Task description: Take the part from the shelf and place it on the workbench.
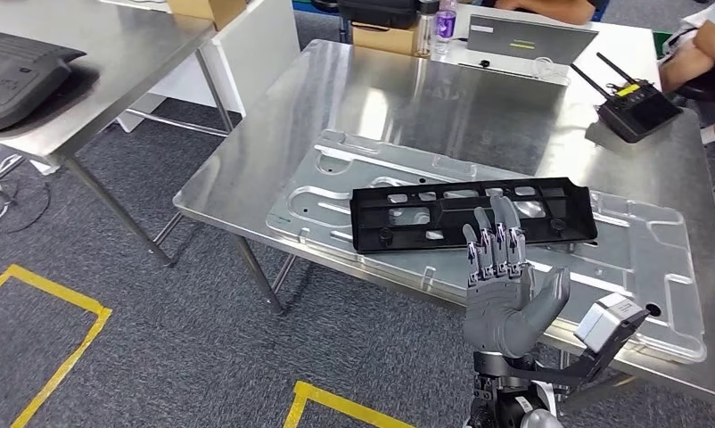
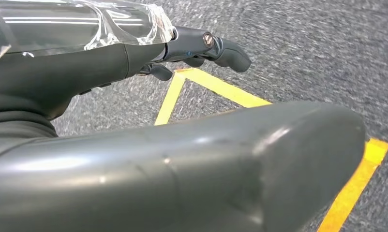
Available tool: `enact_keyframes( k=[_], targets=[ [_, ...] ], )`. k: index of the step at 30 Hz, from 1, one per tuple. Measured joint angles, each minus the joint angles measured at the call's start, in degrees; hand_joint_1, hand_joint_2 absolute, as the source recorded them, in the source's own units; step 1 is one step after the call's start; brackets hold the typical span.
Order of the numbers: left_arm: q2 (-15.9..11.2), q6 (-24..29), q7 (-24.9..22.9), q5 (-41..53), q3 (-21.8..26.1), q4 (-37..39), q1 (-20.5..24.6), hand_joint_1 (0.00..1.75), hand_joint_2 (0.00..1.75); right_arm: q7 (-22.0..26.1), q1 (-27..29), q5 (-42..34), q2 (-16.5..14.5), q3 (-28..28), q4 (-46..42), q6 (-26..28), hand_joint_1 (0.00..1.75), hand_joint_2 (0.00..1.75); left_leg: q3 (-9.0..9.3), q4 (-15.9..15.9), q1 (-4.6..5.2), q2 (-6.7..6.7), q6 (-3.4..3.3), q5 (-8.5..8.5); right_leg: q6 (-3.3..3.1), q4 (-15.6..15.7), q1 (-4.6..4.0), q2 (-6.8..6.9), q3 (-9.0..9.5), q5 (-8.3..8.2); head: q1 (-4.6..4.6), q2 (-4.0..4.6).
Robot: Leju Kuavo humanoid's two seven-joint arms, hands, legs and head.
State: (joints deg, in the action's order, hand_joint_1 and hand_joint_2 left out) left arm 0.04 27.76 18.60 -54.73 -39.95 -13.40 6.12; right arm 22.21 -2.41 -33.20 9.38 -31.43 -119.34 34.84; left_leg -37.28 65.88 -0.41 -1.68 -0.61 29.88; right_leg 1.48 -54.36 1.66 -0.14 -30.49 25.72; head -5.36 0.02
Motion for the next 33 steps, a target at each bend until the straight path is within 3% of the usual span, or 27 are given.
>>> enact_keyframes(
  k=[1, 2, 3, 4, 6, 7, 8, 10, 12, 13, 15, 16, 17, 18, 19, 21, 23, 25, 27, 29, 31, 32, 33],
  targets=[
    [0.0, 0.0, 0.0, 0.0, -0.1, 0.0, 0.0, 0.0, 0.0, 0.1, 0.0, 0.0, 0.0, 0.0, 0.1, 0.0, 0.0, 0.0, -1.88, 3.7, -0.13, 0.43, 0.22, 1.21, -0.06, 0.0, -0.09, 0.86, 0.01, 0.06, 0.0, 0.0],
    [0.0, 0.0, 0.0, 0.0, -0.1, 0.0, 0.0, 0.0, 0.0, 0.2, 0.1, 0.0, 0.0, 0.0, 0.2, 0.1, 0.0, 0.0, -2.82, 5.4, -0.22, 0.64, 0.34, 1.39, -0.08, 0.0, -0.14, 1.66, 0.05, 0.12, -0.02, 0.0],
    [0.0, 0.0, 0.0, 0.0, -0.2, 0.0, -0.1, 0.0, 0.0, 0.3, 0.1, 0.0, 0.0, -0.1, 0.3, 0.1, 0.0, 0.0, -2.52, 4.8, -0.27, 0.83, 0.34, 0.47, -0.05, 0.0, -0.16, 2.38, 0.12, 0.19, -0.03, 0.0],
    [0.0, 0.0, 0.0, 0.0, -0.2, 0.0, -0.2, 0.0, 0.0, 0.4, 0.1, 0.0, 0.0, -0.1, 0.3, 0.2, 0.0, 0.0, -1.0, 1.7, -0.25, 1.19, 0.22, -1.29, 0.01, 0.0, -0.19, 3.01, 0.24, 0.28, -0.05, 0.0],
    [0.0, 0.0, 0.0, 0.1, -0.2, 0.0, -0.1, 0.0, 0.0, 0.5, 0.1, 0.0, 0.0, -0.1, 0.4, 0.2, 0.0, 0.0, 3.45, -7.0, 0.2, 3.42, -0.47, -4.95, 0.3, 0.0, -0.37, 4.08, 0.53, 0.51, -0.12, 0.0],
    [0.0, 0.0, 0.0, 0.1, -0.3, 0.0, 0.0, 0.0, 0.0, 0.5, 0.2, 0.1, 0.0, -0.1, 0.4, 0.2, 0.0, 0.0, 4.88, -10.0, 0.49, 4.34, -0.88, -5.95, 0.53, -0.1, -0.5, 4.54, 0.64, 0.63, -0.13, 0.0],
    [0.0, 0.0, -0.2, 0.2, -0.4, 0.0, 0.1, 0.0, 0.0, 0.5, 0.2, 0.1, 0.0, -0.2, 0.4, 0.3, 0.0, 0.0, 5.55, -11.5, 0.77, 4.92, -1.26, -6.33, 0.78, -0.1, -0.61, 5.02, 0.74, 0.74, -0.16, 0.0],
    [0.0, 0.0, -0.7, 0.4, -0.7, 0.0, 0.1, 0.0, 0.0, 0.6, 0.3, 0.4, 0.0, -0.2, 0.4, 0.4, 0.0, 0.0, 5.56, -12.0, 0.88, 4.04, -1.83, -6.44, 1.31, 0.1, -0.71, 5.96, 1.01, 0.93, -0.17, 0.0],
    [0.1, 0.1, -1.2, 0.8, -1.1, 0.0, -0.1, 0.0, 0.0, 0.9, 0.4, 0.9, 0.0, -0.3, 0.4, 0.4, 0.0, 0.0, 5.93, -12.6, 0.6, 2.91, -2.43, -6.83, 1.76, -1.2, -0.57, 4.75, 0.85, 2.25, -0.16, 0.0],
    [0.2, 0.1, -1.4, 1.0, -1.1, 0.0, -0.1, 0.0, 0.0, 1.1, 0.6, 1.0, 0.0, -0.3, 0.4, 0.4, 0.0, 0.0, 6.14, -12.9, 0.41, 2.33, -2.76, -7.03, 1.89, -3.6, -0.51, 3.42, -0.06, 3.86, -0.1, 0.0],
    [0.3, 0.2, -1.6, 1.1, -1.3, 0.0, 0.0, 0.0, 0.0, 1.5, 1.2, 1.1, 0.0, -0.3, 0.5, 0.4, 0.0, 0.0, 6.09, -12.9, 0.35, 1.06, -3.14, -7.14, 1.93, -11.5, -0.39, 0.99, -3.59, 7.92, 0.01, 0.0],
    [0.4, 0.2, -1.7, 1.1, -1.4, 0.0, 0.0, 0.0, 0.0, 1.5, 1.5, 1.1, 0.0, -0.4, 0.6, 0.4, 0.0, 0.0, 6.05, -12.9, 0.38, 0.32, -3.22, -7.14, 1.99, -15.0, -0.37, 0.59, -5.29, 9.21, 0.05, 0.0],
    [0.5, 0.2, -1.8, 1.1, -1.5, 0.0, 0.0, 0.0, 0.0, 1.6, 1.7, 1.2, 0.0, -0.4, 0.7, 0.4, 0.0, 0.0, 6.04, -12.9, 0.38, -0.46, -3.22, -7.15, 2.06, -16.6, -0.35, 0.44, -6.13, 9.3, 0.06, 0.0],
    [0.6, 0.2, -1.8, 1.1, -1.6, 0.0, -0.1, 0.0, 0.0, 1.7, 1.9, 1.2, 0.0, -0.4, 0.7, 0.4, 0.0, 0.0, 6.04, -12.8, 0.31, -1.25, -3.19, -7.14, 2.14, -15.7, -0.29, 0.36, -5.79, 8.14, 0.07, 0.0],
    [0.6, 0.2, -1.8, 1.1, -1.7, 0.0, -0.1, 0.0, 0.0, 1.8, 2.0, 1.2, 0.0, -0.4, 0.7, 0.4, 0.0, 0.0, 6.06, -12.6, 0.21, -2.06, -3.08, -7.09, 2.23, -12.7, -0.16, 0.07, -4.42, 6.11, 0.07, 0.0],
    [0.6, 0.3, -1.6, 1.1, -2.0, 0.0, -0.1, 0.0, 0.0, 1.9, 2.2, 1.3, 0.0, -0.4, 0.7, 0.3, 0.0, 0.0, 5.71, -11.8, 0.11, -3.61, -2.55, -6.79, 2.41, -4.8, 0.34, -2.22, -0.84, 2.59, 0.07, 0.0],
    [0.6, 0.4, -1.3, 1.1, -2.2, 0.0, 0.0, 0.0, 0.0, 2.0, 2.4, 1.2, 0.0, -0.5, 0.7, 0.1, 0.0, 0.0, 5.01, -11.1, 0.1, -4.88, -1.79, -6.66, 2.15, -1.3, 0.46, -3.83, 0.65, 1.77, 0.06, 0.0],
    [0.5, 0.4, -1.1, 1.2, -2.5, 0.0, -0.2, 0.0, 0.0, 2.1, 2.5, 1.2, -0.1, -0.5, 0.7, -0.2, 0.0, 0.0, 4.53, -11.0, -0.14, -5.73, -1.15, -6.8, 1.38, -1.3, 0.16, -2.83, 0.61, 1.77, 0.07, 0.0],
    [0.5, 0.4, -1.1, 1.2, -2.6, 0.0, -0.4, 0.0, 0.0, 2.2, 2.5, 1.1, -0.2, -0.5, 0.7, -0.4, 0.0, 0.0, 3.53, -9.2, -0.16, -3.86, -0.6, -5.72, 0.62, -1.1, 0.13, -1.48, 0.72, 1.63, -0.09, 0.0],
    [0.6, 0.4, -1.3, 1.3, -2.7, 0.0, -0.2, 0.0, 0.0, 2.3, 2.6, 1.0, -0.3, -0.5, 0.7, -0.7, 0.0, 0.0, 0.42, -2.7, -0.05, -0.66, -0.13, -2.52, 0.14, -1.1, 0.05, 0.07, 0.82, 1.69, -0.35, 0.0],
    [0.6, 0.3, -1.6, 1.3, -2.7, 0.0, -0.1, 0.0, 0.0, 2.3, 2.7, 0.9, -0.3, -0.5, 0.8, -0.8, 0.0, 0.0, -3.33, 4.9, -0.16, 0.55, 0.1, 0.26, -0.09, -1.1, -0.2, 1.74, 0.89, 1.86, -0.46, 0.0],
    [0.6, 0.3, -1.7, 1.3, -2.7, 0.0, -0.1, 0.0, 0.0, 2.3, 2.7, 0.9, -0.3, -0.5, 0.8, -0.8, 0.0, 0.0, -4.05, 6.4, -0.17, 0.73, 0.07, 0.33, -0.14, -1.1, -0.31, 2.51, 0.98, 1.98, -0.47, 0.0],
    [0.6, 0.3, -1.8, 1.3, -2.7, 0.0, -0.2, 0.0, 0.0, 2.3, 2.7, 0.9, -0.3, -0.5, 0.8, -0.9, 0.0, 0.0, -3.59, 5.4, -0.15, 0.91, -0.09, -0.6, -0.15, -1.1, -0.4, 3.22, 1.12, 2.1, -0.47, 0.0]
  ],
)
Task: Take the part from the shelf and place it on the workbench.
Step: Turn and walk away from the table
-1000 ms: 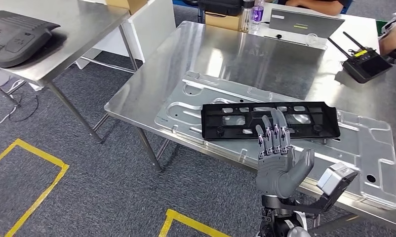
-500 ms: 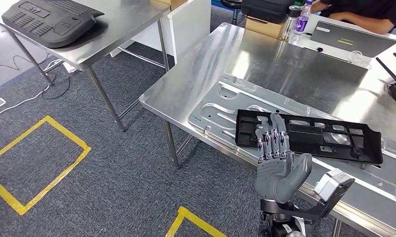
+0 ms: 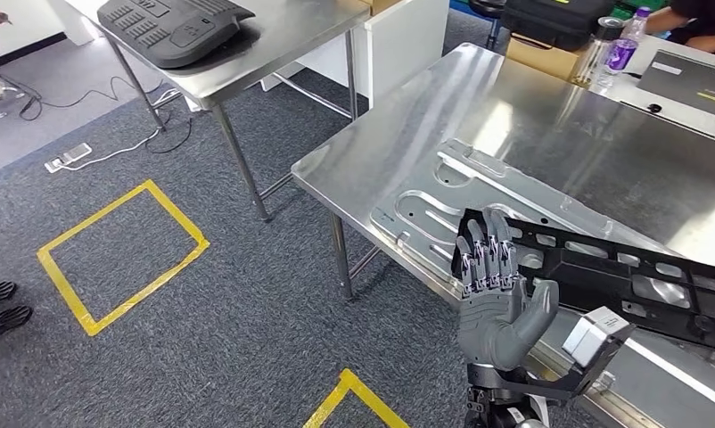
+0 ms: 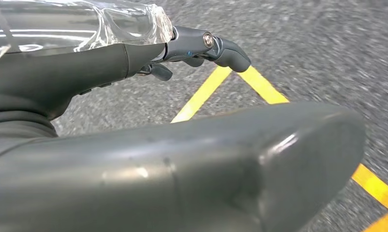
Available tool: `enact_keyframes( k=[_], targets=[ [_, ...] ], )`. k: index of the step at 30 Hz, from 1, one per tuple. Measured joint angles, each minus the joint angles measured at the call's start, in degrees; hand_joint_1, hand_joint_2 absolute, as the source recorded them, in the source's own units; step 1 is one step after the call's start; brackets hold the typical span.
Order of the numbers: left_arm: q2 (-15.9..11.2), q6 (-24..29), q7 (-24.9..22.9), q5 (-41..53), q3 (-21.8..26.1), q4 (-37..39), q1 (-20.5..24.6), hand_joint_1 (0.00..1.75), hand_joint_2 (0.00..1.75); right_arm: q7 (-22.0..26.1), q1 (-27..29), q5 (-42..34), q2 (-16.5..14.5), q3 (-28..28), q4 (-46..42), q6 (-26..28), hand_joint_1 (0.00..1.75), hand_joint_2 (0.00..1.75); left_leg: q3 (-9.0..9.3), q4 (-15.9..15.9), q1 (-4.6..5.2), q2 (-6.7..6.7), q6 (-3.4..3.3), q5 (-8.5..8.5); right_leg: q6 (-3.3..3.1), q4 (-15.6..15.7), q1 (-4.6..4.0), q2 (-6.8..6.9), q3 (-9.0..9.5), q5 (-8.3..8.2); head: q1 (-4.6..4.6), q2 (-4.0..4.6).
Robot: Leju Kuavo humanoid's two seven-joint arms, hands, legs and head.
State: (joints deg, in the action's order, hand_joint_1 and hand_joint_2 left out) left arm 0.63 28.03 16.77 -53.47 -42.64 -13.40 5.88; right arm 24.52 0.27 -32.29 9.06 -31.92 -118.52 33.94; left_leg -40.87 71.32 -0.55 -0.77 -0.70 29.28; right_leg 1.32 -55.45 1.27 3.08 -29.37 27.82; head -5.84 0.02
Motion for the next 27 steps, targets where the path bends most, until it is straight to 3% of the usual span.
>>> enact_keyframes(
  k=[1, 2, 4, 5, 7, 8, 10, 11, 13, 14, 15, 16, 18, 20, 22, 24, 26, 27],
  targets=[
    [0.0, 0.0, -0.1, 0.0, 0.0, 0.0, -0.1, 0.0, 0.0, 0.0, 0.0, 0.0, 0.0, 0.0, 0.0, -0.1, 0.0, 0.0, 1.73, -3.4, 0.11, 0.44, -0.31, -1.8, 0.02, 0.0, -0.08, 0.68, 0.21, 0.15, -0.01, 0.0],
    [0.0, 0.0, -0.1, -0.1, 0.0, 0.0, -0.1, 0.0, 0.0, 0.0, 0.0, 0.0, 0.0, 0.0, 0.0, -0.1, 0.0, 0.0, 4.07, -8.0, 0.41, 1.72, -0.8, -3.59, 0.09, 0.0, -0.15, 1.3, 0.45, 0.31, -0.01, 0.0],
    [0.0, 0.0, -0.1, -0.1, 0.0, 0.0, 0.2, 0.0, 0.0, 0.0, 0.0, 0.0, -0.1, 0.0, 0.1, -0.3, 0.0, 0.0, 7.44, -14.8, 1.29, 4.01, -1.72, -5.66, 0.42, 0.1, -0.4, 2.49, 0.81, 0.66, -0.01, 0.0],
    [-0.1, 0.0, -0.1, -0.1, 0.0, 0.0, 0.3, 0.0, 0.0, 0.0, 0.0, 0.0, -0.1, 0.0, 0.1, -0.4, 0.0, 0.0, 7.9, -16.0, 1.68, 4.53, -2.05, -5.74, 0.64, 0.1, -0.47, 3.06, 0.92, 0.81, -0.01, 0.0],
    [-0.1, -0.1, -0.2, -0.1, 0.0, 0.0, 0.4, 0.0, 0.0, -0.2, -0.2, 0.0, -0.1, 0.0, 0.1, -0.7, 0.0, 0.0, 7.87, -16.4, 1.74, 3.32, -2.45, -5.85, 1.1, 0.3, -0.53, 4.02, 1.17, 1.05, -0.03, 0.0],
    [-0.1, -0.2, -0.3, -0.1, 0.0, 0.0, 0.3, 0.0, 0.0, -0.4, -0.3, 0.0, 0.0, 0.0, 0.2, -0.8, 0.0, 0.0, 8.06, -16.8, 1.57, 2.62, -2.68, -6.05, 1.33, 0.1, -0.48, 3.43, 1.25, 1.44, -0.02, 0.0],
    [-0.1, -0.3, -0.5, -0.2, 0.0, 0.0, 0.2, 0.0, 0.0, -0.8, -0.5, 0.0, 0.1, 0.0, 0.2, -1.0, 0.0, 0.0, 8.61, -17.5, 1.1, 1.37, -3.25, -6.54, 1.62, -3.4, -0.37, 0.46, -0.11, 3.84, 0.06, 0.0],
    [-0.1, -0.4, -0.5, -0.2, 0.0, 0.0, 0.2, 0.0, 0.0, -0.9, -0.5, -0.1, 0.2, 0.0, 0.2, -1.1, 0.0, 0.0, 8.67, -17.5, 1.04, 0.69, -3.41, -6.63, 1.67, -7.1, -0.29, -1.27, -1.8, 5.69, 0.12, 0.0],
    [-0.1, -0.6, -0.5, -0.2, 0.0, 0.0, 0.4, 0.0, 0.0, -1.0, -0.4, -0.2, 0.4, 0.0, 0.3, -1.2, 0.0, 0.0, 8.68, -17.5, 0.98, -0.9, -3.56, -6.66, 1.81, -14.7, -0.23, -2.63, -5.82, 8.46, 0.21, 0.0],
    [0.0, -0.8, -0.5, -0.3, 0.0, 0.0, 0.4, 0.0, 0.0, -1.0, -0.3, -0.2, 0.5, -0.1, 0.4, -1.2, 0.0, 0.0, 8.71, -17.5, 0.93, -1.74, -3.55, -6.65, 1.94, -16.4, -0.18, -2.76, -6.94, 8.36, 0.22, 0.0],
    [0.0, -1.0, -0.5, -0.6, 0.0, 0.0, 0.3, 0.0, 0.0, -1.0, -0.3, -0.2, 0.5, -0.1, 0.4, -1.2, 0.0, 0.0, 8.77, -17.4, 0.83, -2.63, -3.47, -6.6, 2.08, -15.5, -0.06, -2.89, -6.91, 7.0, 0.22, 0.0],
    [0.0, -1.3, -0.4, -1.0, 0.0, 0.0, 0.3, 0.0, 0.0, -1.1, -0.3, -0.2, 0.6, -0.1, 0.4, -1.3, 0.0, 0.0, 8.84, -17.2, 0.66, -3.55, -3.31, -6.5, 2.26, -12.4, 0.15, -3.27, -5.77, 4.73, 0.23, 0.0],
    [0.0, -1.8, -0.1, -1.8, 0.0, 0.0, 0.3, 0.0, 0.0, -1.2, -0.4, 0.0, 0.7, -0.1, 0.4, -1.4, 0.0, 0.0, 8.63, -16.4, 0.48, -5.31, -2.66, -6.1, 2.59, -4.6, 0.79, -5.7, -2.59, 0.81, 0.26, 0.0],
    [-0.1, -2.1, 0.1, -2.4, 0.0, 0.0, 0.3, 0.0, 0.0, -1.4, -0.6, 0.2, 0.7, -0.1, 0.5, -1.5, 0.0, 0.0, 8.07, -15.8, 0.44, -6.6, -1.89, -5.91, 2.29, -1.2, 0.93, -7.17, -1.22, -0.2, 0.27, 0.0],
    [-0.1, -2.3, 0.2, -2.5, 0.0, 0.0, 0.0, 0.0, 0.0, -1.7, -1.0, 0.4, 0.7, -0.2, 0.5, -1.5, 0.0, 0.0, 7.65, -15.8, 0.17, -7.41, -1.27, -6.05, 1.43, -1.1, 0.63, -6.05, -1.23, -0.3, 0.28, 0.0],
    [-0.2, -2.3, 0.2, -2.6, 0.0, 0.0, -0.2, 0.0, 0.0, -1.8, -1.3, 0.5, 0.7, -0.3, 0.5, -1.5, 0.0, 0.0, 6.71, -14.0, 0.14, -5.45, -0.76, -4.99, 0.64, -0.9, 0.59, -4.72, -1.18, -0.45, 0.14, 0.0],
    [-0.1, -2.4, 0.1, -2.8, 0.0, 0.0, -0.1, 0.0, 0.0, -2.0, -1.4, 0.7, 0.7, -0.4, 0.5, -1.6, 0.0, 0.0, 3.57, -7.5, 0.24, -1.93, -0.27, -1.69, 0.15, -0.9, 0.46, -3.13, -1.14, -0.42, -0.13, 0.0],
    [-0.1, -2.4, 0.1, -2.9, 0.0, 0.0, 0.1, 0.0, 0.0, -2.0, -1.4, 0.8, 0.7, -0.4, 0.5, -1.6, 0.0, 0.0, 1.45, -3.2, 0.17, -0.92, -0.08, 0.1, 0.01, -0.9, 0.33, -2.25, -1.15, -0.35, -0.25, 0.0]
  ],
)
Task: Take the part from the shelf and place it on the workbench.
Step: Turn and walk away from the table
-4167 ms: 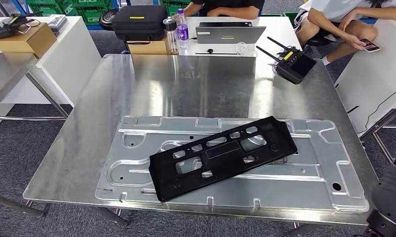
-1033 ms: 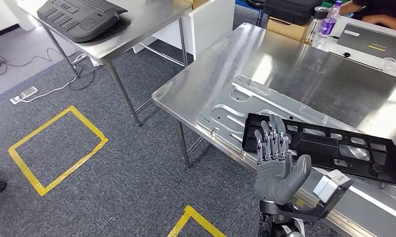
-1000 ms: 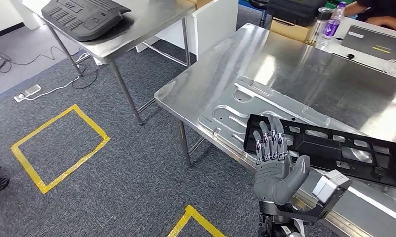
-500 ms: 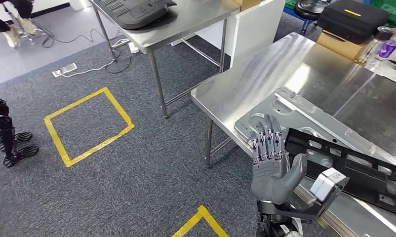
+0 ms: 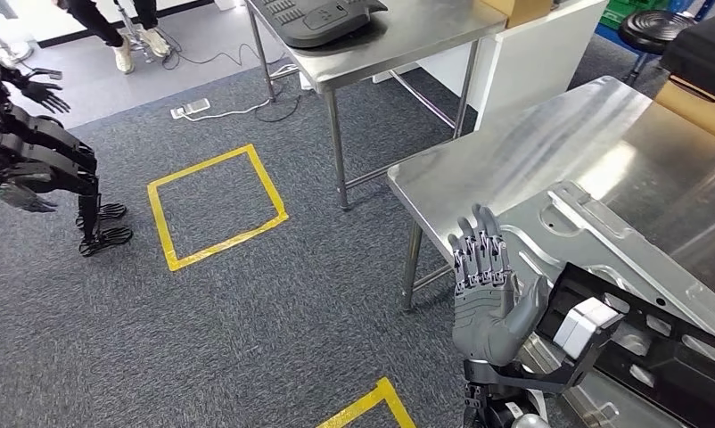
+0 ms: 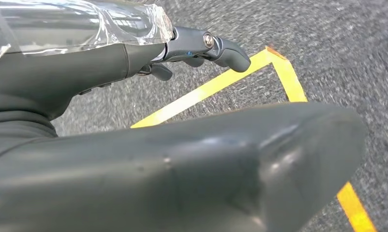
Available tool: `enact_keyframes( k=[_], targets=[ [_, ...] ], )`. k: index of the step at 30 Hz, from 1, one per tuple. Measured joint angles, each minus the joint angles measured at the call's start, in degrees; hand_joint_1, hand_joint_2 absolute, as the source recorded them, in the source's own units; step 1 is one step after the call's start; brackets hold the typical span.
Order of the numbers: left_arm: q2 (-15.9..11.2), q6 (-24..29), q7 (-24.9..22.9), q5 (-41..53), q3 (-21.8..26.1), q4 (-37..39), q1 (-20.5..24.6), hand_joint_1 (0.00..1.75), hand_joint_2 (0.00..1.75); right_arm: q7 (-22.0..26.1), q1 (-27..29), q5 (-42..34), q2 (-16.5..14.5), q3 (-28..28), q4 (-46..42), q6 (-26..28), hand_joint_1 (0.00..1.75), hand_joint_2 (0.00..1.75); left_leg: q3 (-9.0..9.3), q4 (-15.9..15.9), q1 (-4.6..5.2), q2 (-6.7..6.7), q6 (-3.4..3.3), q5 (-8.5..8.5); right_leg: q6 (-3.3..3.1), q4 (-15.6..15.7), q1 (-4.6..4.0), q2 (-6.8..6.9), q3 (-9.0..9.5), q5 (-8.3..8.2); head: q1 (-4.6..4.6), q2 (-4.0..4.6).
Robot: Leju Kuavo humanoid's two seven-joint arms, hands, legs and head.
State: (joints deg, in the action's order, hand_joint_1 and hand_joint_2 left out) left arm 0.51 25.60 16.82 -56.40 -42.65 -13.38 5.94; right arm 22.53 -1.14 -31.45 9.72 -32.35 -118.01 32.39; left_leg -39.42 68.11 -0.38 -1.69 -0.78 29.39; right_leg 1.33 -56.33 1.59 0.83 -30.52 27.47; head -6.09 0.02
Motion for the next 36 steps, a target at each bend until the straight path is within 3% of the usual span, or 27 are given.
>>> enact_keyframes(
  k=[2, 3, 5, 7, 8, 10, 12, 14, 16, 17, 18, 19, 21, 23, 25, 27, 29, 31, 32, 33, 34, 36],
  targets=[
    [0.0, 0.0, -0.1, -0.2, 0.0, 0.0, 0.0, 0.0, 0.0, 0.0, 0.0, 0.1, 0.0, -0.1, 0.0, 0.0, 0.0, 0.0, -2.52, 5.0, -0.09, 0.71, 0.11, 1.36, -0.1, 0.0, -0.19, 1.68, 0.04, 0.17, -0.03, 0.0],
    [0.0, 0.0, -0.1, -0.3, 0.0, 0.0, -0.1, 0.0, 0.0, -0.1, 0.0, 0.1, 0.0, -0.1, 0.0, 0.0, 0.0, 0.0, -2.02, 4.0, -0.09, 0.89, 0.01, 0.46, -0.09, 0.0, -0.25, 2.45, 0.12, 0.27, -0.03, 0.0],
    [0.0, 0.0, -0.1, -0.3, 0.0, 0.0, -0.2, 0.0, 0.0, -0.1, -0.1, 0.1, 0.0, -0.1, 0.0, 0.0, 0.0, 0.0, 2.11, -3.8, 0.21, 2.45, -0.61, -3.1, 0.04, 0.0, -0.32, 3.86, 0.43, 0.5, -0.03, 0.0],
    [0.0, 0.0, -0.3, -0.3, 0.0, 0.0, 0.0, 0.0, 0.0, -0.1, -0.1, 0.2, 0.0, -0.1, 0.0, 0.0, 0.0, 0.0, 5.67, -10.8, 0.95, 4.55, -1.35, -5.33, 0.43, 0.0, -0.51, 5.09, 0.77, 0.84, -0.01, 0.0],
    [0.0, 0.0, -0.4, -0.3, 0.0, 0.0, 0.1, 0.0, 0.0, -0.2, -0.2, 0.3, 0.0, -0.2, 0.0, 0.1, 0.0, 0.0, 6.26, -12.1, 1.3, 5.05, -1.63, -5.54, 0.67, 0.1, -0.56, 5.61, 0.91, 0.98, 0.01, 0.0],
    [0.0, -0.1, -0.6, -0.3, 0.0, 0.0, 0.0, 0.0, 0.0, -0.4, -0.3, 0.3, 0.0, -0.2, 0.0, 0.2, 0.0, 0.0, 6.34, -12.8, 1.43, 4.01, -2.06, -5.63, 1.21, 0.3, -0.5, 6.4, 1.24, 1.21, 0.02, 0.0],
    [0.0, -0.1, -0.7, -0.3, 0.0, 0.0, -0.2, 0.0, 0.0, -0.7, -0.5, 0.5, 0.0, -0.3, 0.0, 0.3, 0.0, 0.0, 6.9, -13.6, 1.11, 2.78, -2.6, -6.1, 1.64, -1.0, -0.38, 4.28, 1.05, 2.32, 0.05, 0.0],
    [0.0, -0.1, -0.7, 0.1, 0.0, 0.0, 0.0, 0.0, 0.0, -1.0, -0.6, 0.6, 0.0, -0.3, 0.1, 0.4, 0.0, 0.0, 7.32, -14.1, 0.85, 1.49, -3.01, -6.39, 1.78, -6.7, -0.34, 0.77, -1.52, 5.37, 0.19, 0.0],
    [0.1, -0.2, -0.6, 0.5, 0.0, 0.0, 0.2, 0.0, 0.0, -1.2, -0.5, 0.7, 0.0, -0.3, 0.1, 0.5, 0.0, 0.0, 7.35, -14.0, 0.83, -0.06, -3.19, -6.38, 1.86, -14.0, -0.39, -0.45, -5.47, 8.07, 0.29, 0.0],
    [0.2, -0.2, -0.6, 0.6, 0.0, 0.0, 0.2, 0.0, 0.0, -1.3, -0.5, 0.7, 0.0, -0.4, 0.2, 0.5, 0.0, 0.0, 7.38, -14.0, 0.82, -0.89, -3.19, -6.35, 1.92, -15.7, -0.38, -0.55, -6.61, 8.04, 0.3, 0.0],
    [0.2, -0.2, -0.6, 0.6, 0.0, 0.0, 0.1, 0.0, 0.0, -1.4, -0.5, 0.8, 0.1, -0.4, 0.2, 0.6, 0.0, 0.0, 7.44, -13.9, 0.76, -1.73, -3.14, -6.31, 1.99, -15.1, -0.33, -0.63, -6.71, 6.86, 0.31, 0.0],
    [0.3, -0.2, -0.6, 0.6, 0.0, 0.0, 0.0, 0.0, 0.0, -1.6, -0.5, 0.8, 0.1, -0.4, 0.2, 0.6, 0.0, 0.0, 7.53, -13.8, 0.64, -2.56, -3.01, -6.22, 2.07, -12.3, -0.23, -0.91, -5.7, 4.75, 0.31, 0.0],
    [0.3, -0.3, -0.6, 0.5, 0.0, 0.0, 0.0, 0.0, 0.0, -1.9, -0.7, 0.8, 0.1, -0.4, 0.3, 0.6, 0.0, 0.0, 7.39, -13.2, 0.5, -4.1, -2.41, -5.83, 2.19, -4.6, 0.17, -2.98, -2.53, 0.94, 0.34, 0.0],
    [0.3, -0.5, -0.6, 0.3, 0.0, 0.0, 0.0, 0.0, 0.0, -2.2, -1.0, 0.8, 0.1, -0.4, 0.4, 0.6, 0.0, 0.0, 6.88, -12.7, 0.5, -5.24, -1.73, -5.58, 1.79, -0.8, 0.27, -4.37, -0.99, -0.18, 0.35, 0.0],
    [0.3, -0.6, -0.9, 0.0, 0.0, 0.0, -0.2, 0.0, 0.0, -2.2, -1.3, 0.8, 0.0, -0.5, 0.5, 0.4, 0.0, 0.0, 6.5, -12.6, 0.34, -5.75, -1.23, -5.62, 0.91, -0.7, 0.02, -3.47, -1.01, -0.19, 0.36, 0.0],
    [0.3, -0.7, -1.2, -0.4, 0.0, 0.0, -0.3, 0.0, 0.0, -2.4, -1.8, 0.8, -0.1, -0.9, 0.6, 0.3, 0.0, 0.0, 5.59, -10.8, 0.37, -3.47, -0.73, -4.59, 0.18, -0.5, -0.03, -2.36, -0.91, -0.27, 0.22, 0.0],
    [0.4, -0.7, -1.6, -0.6, 0.0, 0.0, -0.1, 0.0, 0.0, -2.5, -2.1, 0.8, -0.3, -1.3, 0.7, 0.1, 0.0, 0.0, 2.48, -4.5, 0.44, -0.23, -0.27, -1.5, -0.26, -0.5, -0.19, -1.07, -0.82, -0.16, 0.01, 0.0],
    [0.4, -0.8, -1.9, -0.6, 0.0, 0.0, 0.0, 0.0, 0.0, -2.6, -2.3, 0.9, -0.4, -1.7, 0.9, 0.0, 0.0, 0.0, -1.54, 3.2, 0.31, 0.68, -0.11, 1.4, -0.51, -0.5, -0.51, 0.39, -0.76, 0.04, -0.05, 0.0],
    [0.4, -0.8, -2.0, -0.6, 0.0, 0.0, 0.0, 0.0, 0.0, -2.7, -2.4, 0.9, -0.4, -1.8, 1.0, 0.0, 0.0, 0.0, -2.49, 4.9, 0.32, 0.75, -0.21, 1.58, -0.58, -0.5, -0.65, 1.07, -0.69, 0.16, -0.05, 0.0],
    [0.4, -0.8, -2.1, -0.6, 0.0, 0.0, -0.1, 0.0, 0.0, -2.7, -2.5, 0.9, -0.5, -1.9, 1.1, -0.1, 0.0, 0.0, -2.25, 4.2, 0.4, 0.8, -0.44, 0.71, -0.61, -0.5, -0.77, 1.67, -0.57, 0.29, -0.05, 0.0],
    [0.3, -0.8, -2.1, -0.6, 0.0, 0.0, -0.2, 0.0, 0.0, -2.7, -2.6, 0.9, -0.5, -1.9, 1.1, -0.1, 0.0, 0.0, -0.75, 1.1, 0.58, 1.05, -0.83, -1.06, -0.61, -0.5, -0.86, 2.24, -0.37, 0.44, -0.05, 0.0],
    [0.3, -0.8, -1.8, -0.6, 0.0, 0.0, -0.1, 0.0, 0.0, -2.7, -2.8, 1.0, -0.6, -2.0, 1.2, -0.1, 0.0, 0.0, 3.62, -7.5, 1.45, 2.83, -1.9, -4.6, -0.48, -0.4, -1.04, 3.28, 0.13, 0.81, -0.05, 0.0]
  ],
)
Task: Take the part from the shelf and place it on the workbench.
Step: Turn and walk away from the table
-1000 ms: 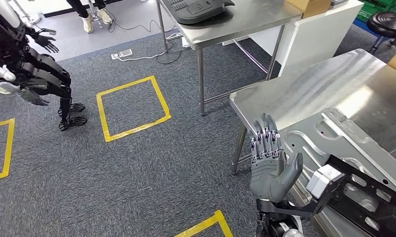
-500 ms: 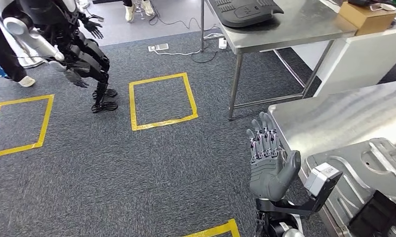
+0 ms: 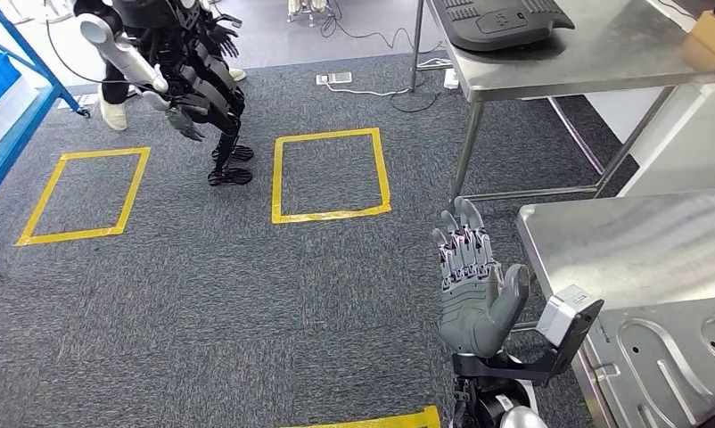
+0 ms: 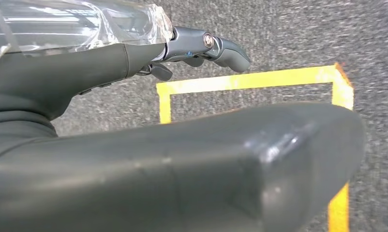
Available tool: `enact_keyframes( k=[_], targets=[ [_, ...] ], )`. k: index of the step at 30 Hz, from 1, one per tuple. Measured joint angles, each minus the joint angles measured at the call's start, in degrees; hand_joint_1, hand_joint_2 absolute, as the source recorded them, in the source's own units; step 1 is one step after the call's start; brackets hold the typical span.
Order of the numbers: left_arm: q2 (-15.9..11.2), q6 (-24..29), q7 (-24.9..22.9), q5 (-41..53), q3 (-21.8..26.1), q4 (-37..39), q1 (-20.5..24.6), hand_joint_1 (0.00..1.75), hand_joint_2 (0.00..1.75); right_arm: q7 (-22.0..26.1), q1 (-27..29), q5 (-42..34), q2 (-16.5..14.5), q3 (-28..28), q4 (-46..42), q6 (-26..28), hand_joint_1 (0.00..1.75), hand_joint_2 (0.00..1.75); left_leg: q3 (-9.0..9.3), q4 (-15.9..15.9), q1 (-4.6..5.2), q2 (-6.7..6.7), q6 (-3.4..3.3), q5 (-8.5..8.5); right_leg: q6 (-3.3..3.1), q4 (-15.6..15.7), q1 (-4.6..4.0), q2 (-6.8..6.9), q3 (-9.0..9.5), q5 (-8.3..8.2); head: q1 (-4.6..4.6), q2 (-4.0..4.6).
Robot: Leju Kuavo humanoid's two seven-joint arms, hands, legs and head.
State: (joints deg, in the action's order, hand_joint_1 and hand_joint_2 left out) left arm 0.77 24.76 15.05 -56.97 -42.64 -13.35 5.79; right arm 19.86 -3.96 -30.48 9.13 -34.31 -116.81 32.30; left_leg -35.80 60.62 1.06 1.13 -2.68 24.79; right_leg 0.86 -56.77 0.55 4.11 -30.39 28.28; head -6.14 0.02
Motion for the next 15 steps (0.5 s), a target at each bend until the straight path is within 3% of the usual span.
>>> enact_keyframes(
  k=[2, 4, 6, 7, 9, 10, 11, 12, 13, 15],
  targets=[
    [-0.1, -0.1, 0.5, 0.1, 0.0, 0.0, 0.2, 0.0, 0.0, 0.1, -0.1, 0.1, 0.0, -0.1, 0.0, 0.0, 0.0, 0.0, 2.19, -4.6, 0.89, 1.31, -0.75, -1.23, 0.29, 0.1, -0.06, 0.88, 0.33, 0.3, 0.02, 0.0],
    [-0.2, 0.0, 0.3, 0.3, 0.0, 0.0, 0.1, 0.0, 0.0, 0.2, -0.2, 0.2, 0.0, -0.3, 0.1, 0.0, 0.0, 0.0, 2.39, -5.4, 1.09, 0.66, -1.03, -1.26, 0.68, 0.5, -0.05, 1.58, 0.67, 0.46, 0.04, 0.0],
    [-0.2, 0.7, -1.7, 0.6, 0.0, 0.0, 0.0, 0.0, 0.0, 0.4, -0.2, 0.1, -0.1, -0.3, 0.1, -0.1, 0.0, 0.0, 3.23, -6.5, 0.65, -0.27, -1.28, -1.74, 1.1, -0.5, 0.02, 0.17, 0.65, 1.32, 0.07, 0.0],
    [-0.2, 1.1, -3.4, 0.9, 0.0, 0.0, 0.0, 0.0, 0.0, 0.6, -0.2, 0.0, -0.1, -0.4, 0.1, -0.1, 0.0, 0.0, 3.71, -7.0, 0.35, -0.74, -1.45, -2.0, 1.3, -2.6, 0.03, -1.19, -0.19, 2.52, 0.14, 0.0],
    [-0.2, 1.8, -7.5, 1.5, -0.3, 0.0, 0.3, 0.0, 0.0, 0.8, 0.0, -0.2, -0.1, -0.4, 0.1, -0.2, 0.0, 0.0, 4.07, -7.2, 0.07, -1.78, -1.71, -2.12, 1.56, -10.0, 0.16, -3.4, -3.94, 5.83, 0.27, 0.0],
    [-0.2, 2.0, -9.6, 1.7, -0.5, 0.0, 0.4, 0.0, 0.0, 0.8, 0.2, -0.3, -0.1, -0.4, 0.1, -0.3, 0.0, 0.0, 4.13, -7.2, 0.01, -2.45, -1.75, -2.09, 1.73, -13.6, 0.23, -3.71, -6.01, 6.92, 0.33, 0.0],
    [-0.2, 2.1, -11.4, 1.9, -0.8, 0.0, 0.4, 0.0, 0.0, 0.9, 0.3, -0.3, -0.1, -0.4, 0.1, -0.3, 0.0, 0.0, 4.18, -7.2, -0.07, -3.14, -1.72, -2.04, 1.91, -15.5, 0.33, -3.78, -7.39, 6.96, 0.34, 0.0],
    [-0.2, 2.2, -12.8, 2.1, -1.1, 0.0, 0.4, 0.0, 0.0, 1.0, 0.4, -0.3, -0.2, -0.4, 0.1, -0.4, 0.0, 0.0, 4.26, -7.1, -0.21, -3.85, -1.62, -1.95, 2.11, -15.0, 0.46, -3.81, -7.65, 5.78, 0.34, 0.0],
    [-0.2, 2.3, -13.7, 2.2, -1.3, 0.0, 0.3, 0.0, 0.0, 1.1, 0.5, -0.3, -0.3, -0.4, 0.1, -0.4, 0.0, 0.0, 4.36, -7.0, -0.41, -4.61, -1.4, -1.81, 2.36, -12.2, 0.69, -4.05, -6.75, 3.64, 0.36, 0.0],
    [-0.3, 2.5, -14.4, 2.2, -1.4, 0.0, 0.3, 0.0, 0.0, 1.1, 0.5, -0.3, -0.4, -0.5, 0.1, -0.6, 0.0, 0.0, 4.24, -6.1, -0.7, -6.05, -0.63, -1.23, 2.83, -4.3, 1.29, -5.77, -3.41, -0.42, 0.4, 0.0]
  ],
)
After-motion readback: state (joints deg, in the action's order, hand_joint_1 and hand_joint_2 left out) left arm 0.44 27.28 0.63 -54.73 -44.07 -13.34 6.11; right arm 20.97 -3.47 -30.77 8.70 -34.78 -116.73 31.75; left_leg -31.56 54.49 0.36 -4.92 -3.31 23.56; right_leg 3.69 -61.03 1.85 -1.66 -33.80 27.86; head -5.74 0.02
